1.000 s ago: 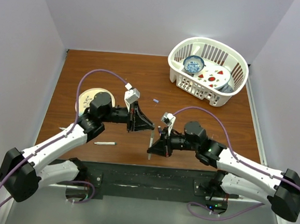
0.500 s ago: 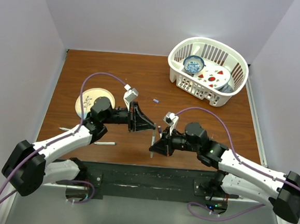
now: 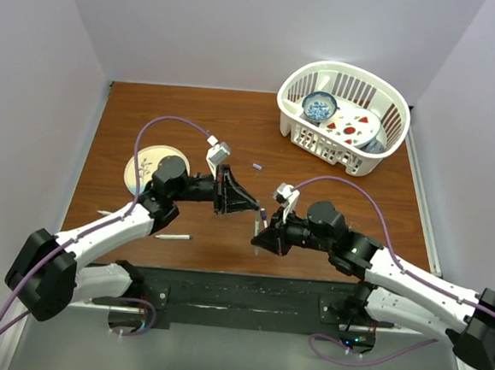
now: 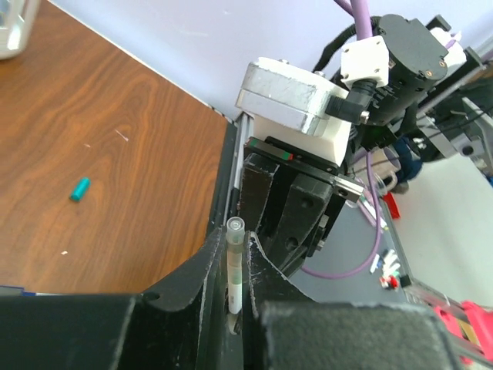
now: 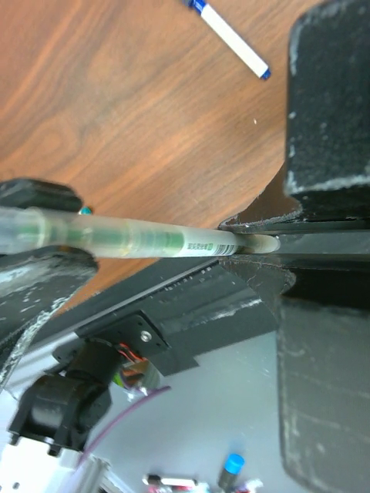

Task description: Insert the pens into the pen caps

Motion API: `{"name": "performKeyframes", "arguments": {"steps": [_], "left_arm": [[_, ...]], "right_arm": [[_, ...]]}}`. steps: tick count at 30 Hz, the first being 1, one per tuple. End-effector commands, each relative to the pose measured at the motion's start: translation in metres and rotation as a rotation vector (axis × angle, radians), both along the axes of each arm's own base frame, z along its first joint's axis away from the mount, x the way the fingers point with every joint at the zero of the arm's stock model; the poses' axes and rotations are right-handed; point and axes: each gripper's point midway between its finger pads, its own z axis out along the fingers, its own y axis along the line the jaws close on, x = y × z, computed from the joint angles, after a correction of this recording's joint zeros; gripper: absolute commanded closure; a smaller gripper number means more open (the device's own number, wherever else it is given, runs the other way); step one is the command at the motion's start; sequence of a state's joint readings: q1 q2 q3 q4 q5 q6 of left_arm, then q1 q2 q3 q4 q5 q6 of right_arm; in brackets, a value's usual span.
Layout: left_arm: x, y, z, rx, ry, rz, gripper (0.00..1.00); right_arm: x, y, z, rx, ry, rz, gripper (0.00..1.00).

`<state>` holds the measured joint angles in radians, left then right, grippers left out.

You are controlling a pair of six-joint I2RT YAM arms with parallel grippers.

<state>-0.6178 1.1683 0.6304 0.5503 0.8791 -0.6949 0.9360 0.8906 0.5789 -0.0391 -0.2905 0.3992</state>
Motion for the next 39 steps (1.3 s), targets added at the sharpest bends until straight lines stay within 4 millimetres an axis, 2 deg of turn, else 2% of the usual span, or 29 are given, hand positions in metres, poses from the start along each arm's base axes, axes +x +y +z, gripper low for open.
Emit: {"name": "performKeyframes", "arguments": {"steps": [1, 5, 6, 10, 13, 15, 20, 23, 25, 28, 29, 30, 32, 33, 35, 36, 37, 38, 39], "left_arm": [[-0.025, 0.007, -0.051, 0.105, 0.119, -0.049, 1.0], [-0.024, 0.01, -0.067, 0.119, 0.111, -0.009, 1.0], [-0.024, 0.01, -0.067, 0.112, 0.112, -0.005, 1.0], [-0.031, 0.007, -0.074, 0.113, 0.138, -0.02, 1.0], [-0.041, 0.004, -0.084, 0.128, 0.163, -0.052, 1.0], [-0.049, 0.002, -0.083, 0.105, 0.174, -0.072, 1.0], [-0.066, -0.002, -0.081, 0.092, 0.208, -0.129, 1.0], [-0.067, -0.002, -0.075, 0.073, 0.228, -0.126, 1.0], [-0.06, -0.004, -0.067, 0.061, 0.232, -0.1, 1.0], [-0.034, -0.013, -0.046, 0.06, 0.217, -0.021, 1.0], [-0.019, -0.017, -0.034, 0.066, 0.196, 0.021, 1.0], [-0.011, -0.018, -0.032, 0.079, 0.195, 0.043, 0.92], [0.012, -0.017, -0.021, 0.103, 0.185, 0.11, 0.69], [0.024, -0.015, -0.016, 0.098, 0.178, 0.156, 0.53], [0.045, -0.006, 0.0, 0.056, 0.176, 0.222, 0.46], [0.05, -0.002, 0.007, 0.041, 0.17, 0.24, 0.41], [0.064, 0.008, 0.01, 0.031, 0.168, 0.282, 0.38], [0.071, 0.013, 0.015, 0.034, 0.166, 0.305, 0.36], [0.079, 0.02, 0.018, 0.038, 0.161, 0.337, 0.33]], "right_arm": [[0.043, 0.004, 0.133, 0.307, -0.267, -0.174, 1.0], [0.052, 0.005, 0.151, 0.31, -0.285, -0.208, 1.0], [0.054, 0.005, 0.159, 0.32, -0.295, -0.22, 1.0], [0.062, 0.008, 0.17, 0.32, -0.316, -0.232, 1.0], [0.068, 0.008, 0.179, 0.314, -0.349, -0.237, 1.0], [0.07, 0.01, 0.185, 0.307, -0.374, -0.223, 1.0], [0.073, 0.014, 0.184, 0.284, -0.408, -0.185, 1.0], [0.069, 0.013, 0.18, 0.275, -0.421, -0.156, 1.0], [0.061, 0.019, 0.17, 0.262, -0.4, -0.094, 1.0], [0.047, 0.025, 0.132, 0.208, -0.298, -0.015, 1.0], [0.043, 0.026, 0.118, 0.191, -0.253, -0.003, 1.0], [0.038, 0.024, 0.093, 0.155, -0.203, 0.004, 1.0], [0.031, 0.019, 0.072, 0.136, -0.154, 0.011, 1.0], [0.027, 0.014, 0.049, 0.104, -0.12, 0.007, 1.0], [0.019, 0.007, 0.034, 0.084, -0.087, 0.011, 1.0], [0.014, 0.001, 0.019, 0.055, -0.061, 0.011, 1.0], [0.016, -0.004, 0.012, 0.036, -0.055, -0.02, 1.0], [0.014, -0.012, -0.002, -0.013, -0.025, -0.04, 1.0], [0.014, -0.017, -0.007, -0.031, -0.019, -0.057, 1.0]]}}
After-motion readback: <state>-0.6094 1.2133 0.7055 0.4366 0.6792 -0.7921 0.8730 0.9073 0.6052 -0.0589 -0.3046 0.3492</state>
